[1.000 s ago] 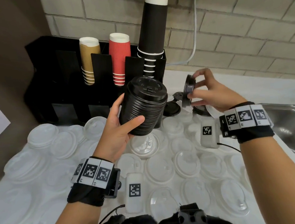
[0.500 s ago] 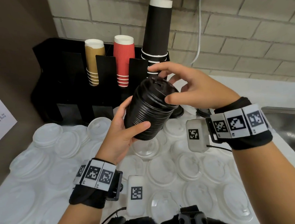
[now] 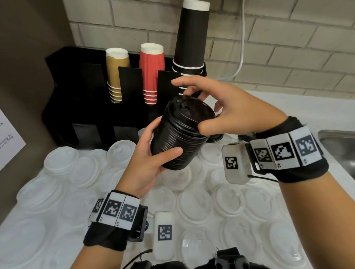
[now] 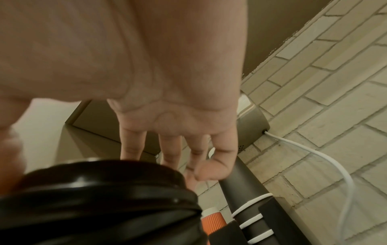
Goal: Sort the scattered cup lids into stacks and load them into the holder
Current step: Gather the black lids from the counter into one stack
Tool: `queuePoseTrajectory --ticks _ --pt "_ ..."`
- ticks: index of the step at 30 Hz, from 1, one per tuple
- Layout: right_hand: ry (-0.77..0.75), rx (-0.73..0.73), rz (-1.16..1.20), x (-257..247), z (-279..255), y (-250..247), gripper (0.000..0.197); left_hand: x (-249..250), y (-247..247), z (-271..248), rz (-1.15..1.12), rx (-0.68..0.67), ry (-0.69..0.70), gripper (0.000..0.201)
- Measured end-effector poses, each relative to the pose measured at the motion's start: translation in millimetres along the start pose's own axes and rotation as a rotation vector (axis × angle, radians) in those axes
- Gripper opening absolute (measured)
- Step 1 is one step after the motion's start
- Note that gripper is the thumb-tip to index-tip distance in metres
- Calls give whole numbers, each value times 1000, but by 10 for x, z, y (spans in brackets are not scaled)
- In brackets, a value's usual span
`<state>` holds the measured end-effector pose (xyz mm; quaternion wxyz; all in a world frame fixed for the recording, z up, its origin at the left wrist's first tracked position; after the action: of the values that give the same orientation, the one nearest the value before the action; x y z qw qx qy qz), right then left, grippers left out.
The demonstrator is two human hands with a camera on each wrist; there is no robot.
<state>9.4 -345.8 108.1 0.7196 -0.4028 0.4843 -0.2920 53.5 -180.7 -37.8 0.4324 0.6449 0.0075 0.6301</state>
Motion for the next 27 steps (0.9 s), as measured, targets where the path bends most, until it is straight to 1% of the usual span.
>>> queuePoseTrajectory --ticks 3,7,11,14,16,18,19,21,23,24,25,27 --pt "-12 -9 -17 -49 -12 -18 80 4 3 -8 -2 -1 1 71" --pt "-24 -25 -98 -75 -6 -10 81 7 14 -25 -12 2 -2 72" --pt "17 -13 -58 -85 -15 3 76 8 20 -31 -24 6 -2 74" --pt "18 -18 -78 -97 -14 4 70 19 37 -40 -25 6 -10 76" --pt "8 -22 -79 -90 -30 -4 67 20 42 -40 -12 7 -10 74" --pt "30 10 -28 -25 -90 -67 66 24 49 -39 -1 11 -3 72" --pt "73 55 19 43 -132 -123 64 28 52 -39 -2 17 2 73" --pt "200 204 170 278 -246 -250 55 37 59 -47 -21 40 13 79" --pt "406 360 320 676 -411 -347 43 47 51 -57 -50 71 25 84" --pt "549 389 337 912 -521 -363 41 53 44 -60 -56 80 30 85" --pt "701 371 306 1147 -650 -364 39 58 36 -60 -56 81 36 84" --pt "974 227 175 1581 -933 -337 40 58 26 -49 -54 73 46 81"
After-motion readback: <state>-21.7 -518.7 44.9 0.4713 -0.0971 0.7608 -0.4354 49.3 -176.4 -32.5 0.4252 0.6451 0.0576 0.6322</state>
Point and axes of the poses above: each hand's wrist, its own z-axis towards the middle knuckle, its own y-axis out of the palm, x = y × z, the point moved 2 cm from there along z, towards the middle knuckle, and after that the axes turned 9 degrees about -z, right-handed, at the moved point
